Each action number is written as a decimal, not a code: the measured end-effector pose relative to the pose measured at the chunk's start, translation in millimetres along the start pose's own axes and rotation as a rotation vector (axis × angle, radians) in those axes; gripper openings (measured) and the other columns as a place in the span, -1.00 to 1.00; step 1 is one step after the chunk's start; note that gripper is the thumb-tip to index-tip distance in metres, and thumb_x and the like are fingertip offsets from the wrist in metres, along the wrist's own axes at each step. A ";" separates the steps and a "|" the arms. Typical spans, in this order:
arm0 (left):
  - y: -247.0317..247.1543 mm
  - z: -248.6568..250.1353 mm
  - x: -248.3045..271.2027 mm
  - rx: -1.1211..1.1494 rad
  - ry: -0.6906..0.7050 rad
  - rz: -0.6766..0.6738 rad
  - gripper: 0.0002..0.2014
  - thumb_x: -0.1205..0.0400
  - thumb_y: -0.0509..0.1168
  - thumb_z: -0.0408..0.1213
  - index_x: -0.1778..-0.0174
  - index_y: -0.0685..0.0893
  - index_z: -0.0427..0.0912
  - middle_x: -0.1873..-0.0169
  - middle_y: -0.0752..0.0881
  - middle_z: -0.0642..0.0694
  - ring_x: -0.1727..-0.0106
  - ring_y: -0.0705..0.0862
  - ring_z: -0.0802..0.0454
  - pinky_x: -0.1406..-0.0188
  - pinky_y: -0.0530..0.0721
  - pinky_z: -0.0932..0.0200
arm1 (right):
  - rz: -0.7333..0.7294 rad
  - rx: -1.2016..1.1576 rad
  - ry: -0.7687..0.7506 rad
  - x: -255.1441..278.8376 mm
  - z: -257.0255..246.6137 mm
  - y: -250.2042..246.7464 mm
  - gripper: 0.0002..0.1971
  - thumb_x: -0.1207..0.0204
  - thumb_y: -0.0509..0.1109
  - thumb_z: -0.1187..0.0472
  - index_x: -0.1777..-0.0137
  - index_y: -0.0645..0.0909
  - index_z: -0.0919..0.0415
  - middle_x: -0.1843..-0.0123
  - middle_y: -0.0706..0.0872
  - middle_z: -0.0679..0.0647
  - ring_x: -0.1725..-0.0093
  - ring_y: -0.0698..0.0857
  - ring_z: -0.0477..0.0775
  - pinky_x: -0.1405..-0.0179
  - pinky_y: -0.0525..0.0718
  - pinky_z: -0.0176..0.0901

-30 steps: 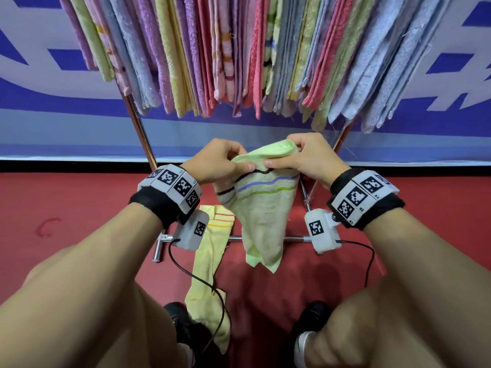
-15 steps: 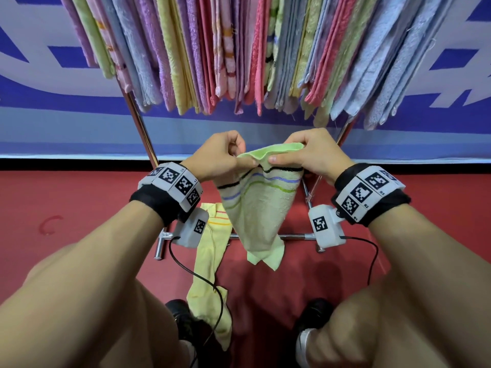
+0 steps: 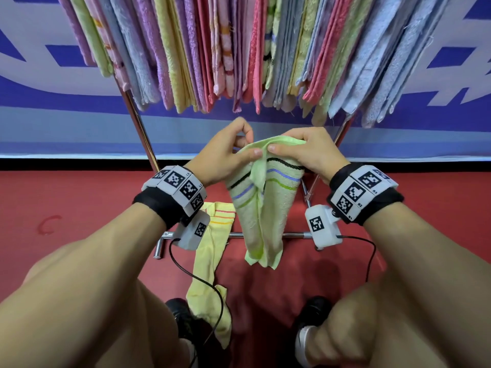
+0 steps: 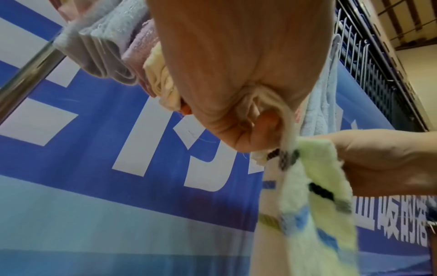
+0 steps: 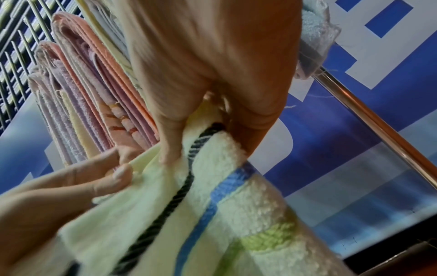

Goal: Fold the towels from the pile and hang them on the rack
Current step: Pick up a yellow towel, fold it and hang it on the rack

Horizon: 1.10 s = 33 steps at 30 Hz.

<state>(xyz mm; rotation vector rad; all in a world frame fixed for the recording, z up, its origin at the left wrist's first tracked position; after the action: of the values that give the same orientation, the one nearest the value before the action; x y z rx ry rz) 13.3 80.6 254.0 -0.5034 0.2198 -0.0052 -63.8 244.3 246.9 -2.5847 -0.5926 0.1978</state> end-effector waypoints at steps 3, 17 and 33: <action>1.3 4.9 -0.2 -0.163 0.108 -0.031 -0.91 -0.64 0.26 -0.40 0.06 0.49 -0.15 0.21 0.61 0.06 0.19 0.56 0.07 0.11 0.54 0.15 | 0.013 -0.041 -0.020 -0.1 -3.2 -1.2 -0.80 -0.43 0.71 0.12 0.07 0.88 0.24 0.22 0.84 0.14 0.24 0.67 -0.11 0.17 0.59 -0.18; 2.3 -8.1 3.1 -0.156 -0.040 -0.002 -0.85 -0.50 0.44 -0.37 0.05 0.70 -0.11 0.31 0.71 -0.03 0.25 0.67 0.00 0.17 0.67 0.07 | -0.057 -0.050 0.021 -0.3 -3.4 1.8 -0.79 -0.39 0.73 0.11 0.07 0.88 0.21 0.10 0.87 0.27 0.18 0.70 -0.07 0.08 0.63 -0.10; 10.6 -6.0 6.0 -0.276 -0.064 0.109 -0.79 -0.64 0.40 0.07 0.10 0.79 0.03 0.08 0.73 0.08 0.30 0.68 0.14 0.09 0.62 0.17 | 0.014 0.038 0.026 -0.1 0.3 5.2 -0.64 -0.30 0.77 -0.01 0.43 0.67 0.16 0.47 0.55 -0.01 0.38 0.48 -0.06 0.28 0.42 -0.13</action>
<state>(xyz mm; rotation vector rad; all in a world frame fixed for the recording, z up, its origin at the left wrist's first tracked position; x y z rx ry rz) 17.4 86.7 242.5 -0.7649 0.1862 0.1493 -62.0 240.3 244.1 -2.5516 -0.5566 0.1775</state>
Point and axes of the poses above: each hand's wrist, its own x-axis away from the middle knuckle, its own y-axis out of the palm, z = x × y, the point moved 7 cm from there along -x, towards the middle knuckle
